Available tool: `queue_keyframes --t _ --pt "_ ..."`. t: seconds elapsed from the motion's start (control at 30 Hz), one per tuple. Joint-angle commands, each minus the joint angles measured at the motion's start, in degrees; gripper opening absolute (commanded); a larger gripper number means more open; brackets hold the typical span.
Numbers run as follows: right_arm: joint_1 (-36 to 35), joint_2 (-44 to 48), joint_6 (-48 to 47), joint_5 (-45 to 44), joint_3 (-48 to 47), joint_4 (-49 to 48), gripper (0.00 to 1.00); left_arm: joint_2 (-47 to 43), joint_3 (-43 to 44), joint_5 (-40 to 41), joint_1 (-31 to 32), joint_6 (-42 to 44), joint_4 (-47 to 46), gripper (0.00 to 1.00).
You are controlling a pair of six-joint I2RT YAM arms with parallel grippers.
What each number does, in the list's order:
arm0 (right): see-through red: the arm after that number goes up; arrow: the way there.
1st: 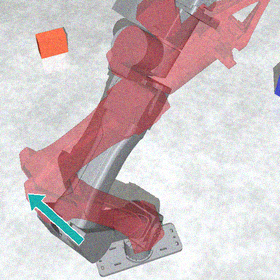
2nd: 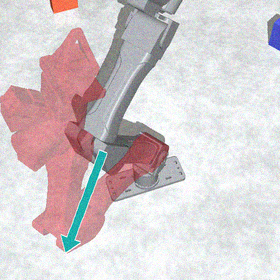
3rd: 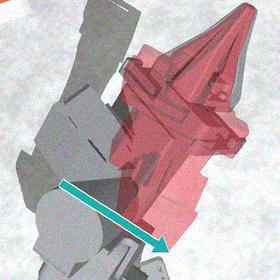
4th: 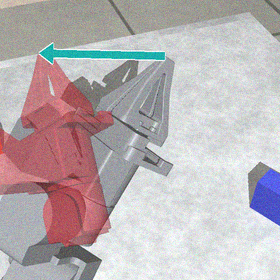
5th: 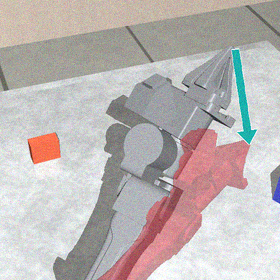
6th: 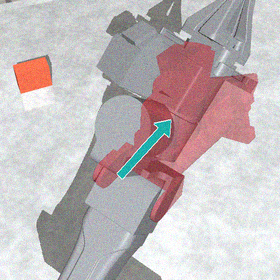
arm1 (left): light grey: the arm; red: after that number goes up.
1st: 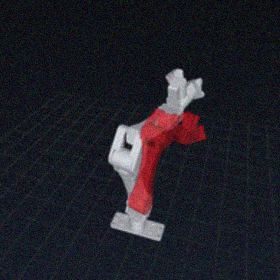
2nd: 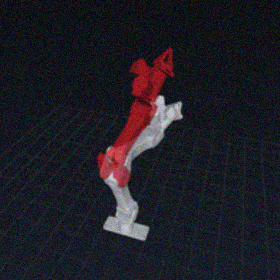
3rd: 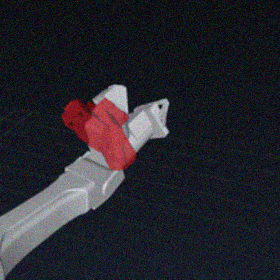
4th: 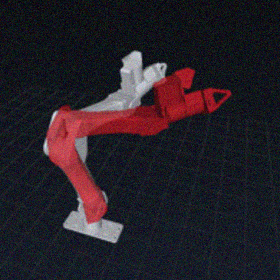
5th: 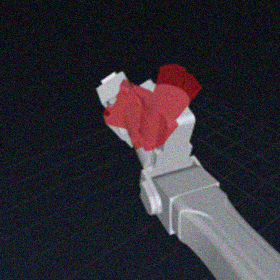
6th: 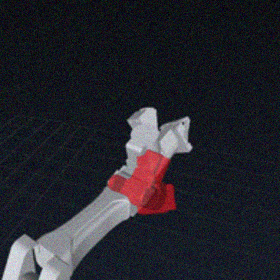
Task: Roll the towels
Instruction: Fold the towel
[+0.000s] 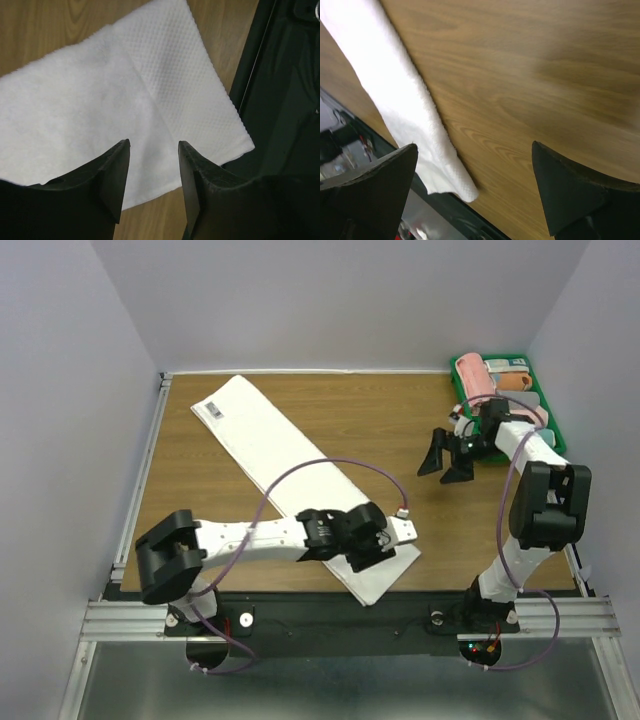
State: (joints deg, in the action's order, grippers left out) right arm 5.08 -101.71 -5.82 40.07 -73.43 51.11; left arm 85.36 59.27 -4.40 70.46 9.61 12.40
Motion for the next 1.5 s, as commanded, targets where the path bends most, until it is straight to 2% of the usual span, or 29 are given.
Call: queue_keyframes --t 0.0,0.07,0.2,0.33,0.6,0.83,0.93,0.97,1.17,1.33,1.47 --pt "7.98 -0.14 4.06 1.31 -4.00 1.88 1.00 5.85 4.36 9.75 5.37 -11.87 -2.21 0.54" --pt "10.73 -0.94 3.89 5.08 -5.31 3.11 1.00 10.07 7.07 10.99 7.40 -13.64 -1.60 0.54" --pt "12.93 -0.68 1.70 5.01 -5.24 4.08 1.00 14.47 10.43 16.78 11.98 -14.44 -1.77 0.54" --pt "13.02 -0.24 0.73 5.01 -4.09 4.35 1.00 20.26 15.00 17.41 12.34 -16.11 0.16 0.54" --pt "13.02 0.29 -0.94 4.66 -2.42 4.52 1.00 25.81 18.16 17.94 12.34 -17.51 0.95 0.54" --pt "13.02 -0.07 -1.56 4.49 -2.68 4.52 1.00 28.19 16.94 17.33 12.16 -17.95 0.96 0.52" --pt "13.11 -0.42 -1.82 4.40 -2.69 4.61 1.00 29.07 15.80 15.75 11.37 -18.22 0.96 0.41" --pt "13.20 -0.59 -1.82 4.48 -2.68 4.52 1.00 29.51 15.45 15.31 10.67 -17.61 0.78 0.33" --pt "13.73 -0.86 -2.17 4.49 -2.51 4.52 1.00 32.67 16.23 8.90 5.14 -16.99 2.53 0.00" --pt "13.99 -1.03 -2.87 4.48 -2.42 4.52 1.00 30.40 17.47 4.68 3.72 -14.53 3.16 0.00" --pt "14.08 -1.56 -3.31 4.66 -2.51 4.61 1.00 18.74 14.40 -3.14 6.35 -12.42 -1.32 0.00"
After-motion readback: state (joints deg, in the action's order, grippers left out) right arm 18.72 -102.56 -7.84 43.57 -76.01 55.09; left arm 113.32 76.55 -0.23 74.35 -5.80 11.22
